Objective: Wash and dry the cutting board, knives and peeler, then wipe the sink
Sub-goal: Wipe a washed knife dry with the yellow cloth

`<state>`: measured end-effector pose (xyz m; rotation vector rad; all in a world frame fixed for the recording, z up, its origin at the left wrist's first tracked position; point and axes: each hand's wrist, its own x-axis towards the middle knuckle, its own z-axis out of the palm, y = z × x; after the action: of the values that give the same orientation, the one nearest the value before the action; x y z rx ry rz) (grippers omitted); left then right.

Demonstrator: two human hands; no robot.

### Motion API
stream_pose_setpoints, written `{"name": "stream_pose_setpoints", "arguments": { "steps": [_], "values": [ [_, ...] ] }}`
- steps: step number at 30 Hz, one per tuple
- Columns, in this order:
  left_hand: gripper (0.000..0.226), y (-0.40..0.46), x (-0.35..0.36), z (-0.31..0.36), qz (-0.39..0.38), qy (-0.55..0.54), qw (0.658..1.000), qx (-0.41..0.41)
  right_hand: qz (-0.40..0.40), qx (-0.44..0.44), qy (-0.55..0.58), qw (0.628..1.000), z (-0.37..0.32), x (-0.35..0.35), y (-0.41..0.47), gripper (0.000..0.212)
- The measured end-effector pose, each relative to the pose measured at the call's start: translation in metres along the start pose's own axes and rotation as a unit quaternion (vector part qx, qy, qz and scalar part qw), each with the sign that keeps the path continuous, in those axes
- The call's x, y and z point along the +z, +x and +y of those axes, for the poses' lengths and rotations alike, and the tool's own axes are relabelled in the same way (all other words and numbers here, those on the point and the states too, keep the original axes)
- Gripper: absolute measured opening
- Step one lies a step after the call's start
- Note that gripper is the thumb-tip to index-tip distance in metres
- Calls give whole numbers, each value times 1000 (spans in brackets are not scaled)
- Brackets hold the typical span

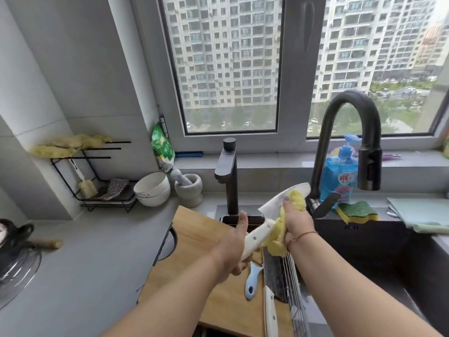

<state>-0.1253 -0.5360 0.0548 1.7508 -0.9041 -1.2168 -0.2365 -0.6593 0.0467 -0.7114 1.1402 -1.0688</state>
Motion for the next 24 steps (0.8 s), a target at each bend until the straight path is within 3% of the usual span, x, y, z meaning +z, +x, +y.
{"name": "stream_pose_setpoints", "arguments": {
  "steps": [3, 5, 7, 13, 15, 19, 22, 24],
  "values": [
    [55, -4, -3, 4, 5, 91, 994, 61, 29, 3, 13, 1000, 3, 5, -2, 33],
    [41, -4, -6, -2, 40, 239, 962, 126, 37, 5, 5, 999, 4, 8, -1, 35],
    [33, -8, -9, -4, 54, 304, 940, 145, 43, 10, -1, 999, 0, 10, -1, 41],
    [27, -22, -32, -11, 63, 290, 944, 142, 96, -6, -3, 995, -12, 1, 8, 42],
    [25, -27, -42, -18, 68, 261, 956, 119, 116, 9, -57, 991, -2, -4, 16, 54],
    [27, -36, -62, -28, 116, 275, 952, 67, 10, 88, -202, 975, 82, -20, 86, 82],
    [35, -43, -75, -32, 145, 253, 956, 23, -87, 141, -286, 944, 117, -5, 66, 70],
    [38, -47, -83, -36, 149, 219, 964, -3, -112, 77, -396, 908, 99, 11, 2, 60]
  ]
}}
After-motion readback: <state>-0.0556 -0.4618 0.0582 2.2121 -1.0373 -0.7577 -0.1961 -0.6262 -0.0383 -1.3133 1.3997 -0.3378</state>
